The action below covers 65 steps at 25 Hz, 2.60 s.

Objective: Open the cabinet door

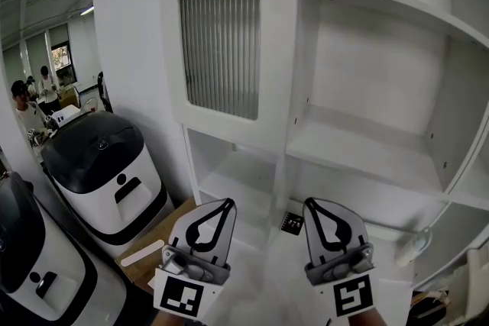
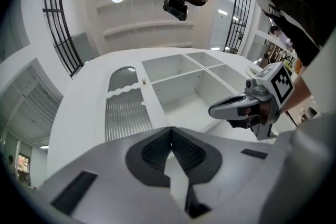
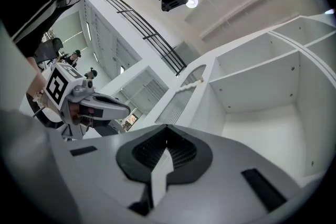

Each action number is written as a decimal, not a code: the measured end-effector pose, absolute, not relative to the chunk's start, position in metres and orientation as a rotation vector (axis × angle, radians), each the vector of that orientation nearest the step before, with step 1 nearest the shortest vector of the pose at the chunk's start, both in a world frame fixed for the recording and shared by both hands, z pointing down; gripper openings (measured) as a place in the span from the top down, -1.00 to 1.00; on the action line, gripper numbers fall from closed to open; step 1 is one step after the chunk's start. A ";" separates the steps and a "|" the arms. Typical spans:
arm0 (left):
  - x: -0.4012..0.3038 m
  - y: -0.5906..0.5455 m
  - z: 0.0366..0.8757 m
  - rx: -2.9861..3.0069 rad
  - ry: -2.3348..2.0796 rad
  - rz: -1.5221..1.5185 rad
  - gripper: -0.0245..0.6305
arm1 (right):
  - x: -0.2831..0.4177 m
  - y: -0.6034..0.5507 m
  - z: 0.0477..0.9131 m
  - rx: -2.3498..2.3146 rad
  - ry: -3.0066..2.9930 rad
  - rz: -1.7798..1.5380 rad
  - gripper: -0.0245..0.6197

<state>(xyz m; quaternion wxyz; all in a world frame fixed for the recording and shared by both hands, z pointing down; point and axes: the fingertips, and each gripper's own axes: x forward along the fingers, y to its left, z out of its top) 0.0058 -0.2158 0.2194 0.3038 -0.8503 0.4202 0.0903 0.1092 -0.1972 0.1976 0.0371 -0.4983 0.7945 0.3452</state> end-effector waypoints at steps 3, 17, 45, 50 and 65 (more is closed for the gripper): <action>0.010 -0.223 0.209 -2.235 1.075 0.249 0.93 | 0.112 -0.204 0.187 -1.553 2.414 1.084 0.93; 0.027 -0.253 0.141 -2.169 0.990 0.342 0.93 | 0.121 -0.220 0.129 -1.576 2.316 1.220 0.93; 0.066 -0.256 0.013 -1.974 0.785 0.430 0.93 | 0.117 -0.218 0.041 -1.515 2.208 1.409 0.93; 0.065 -0.262 -0.013 -1.983 0.808 0.491 0.93 | 0.121 -0.217 0.031 -1.517 2.194 1.421 0.93; 0.064 -0.299 -0.069 -1.974 0.876 0.556 0.60 | 0.120 -0.218 0.029 -1.516 2.203 1.457 0.93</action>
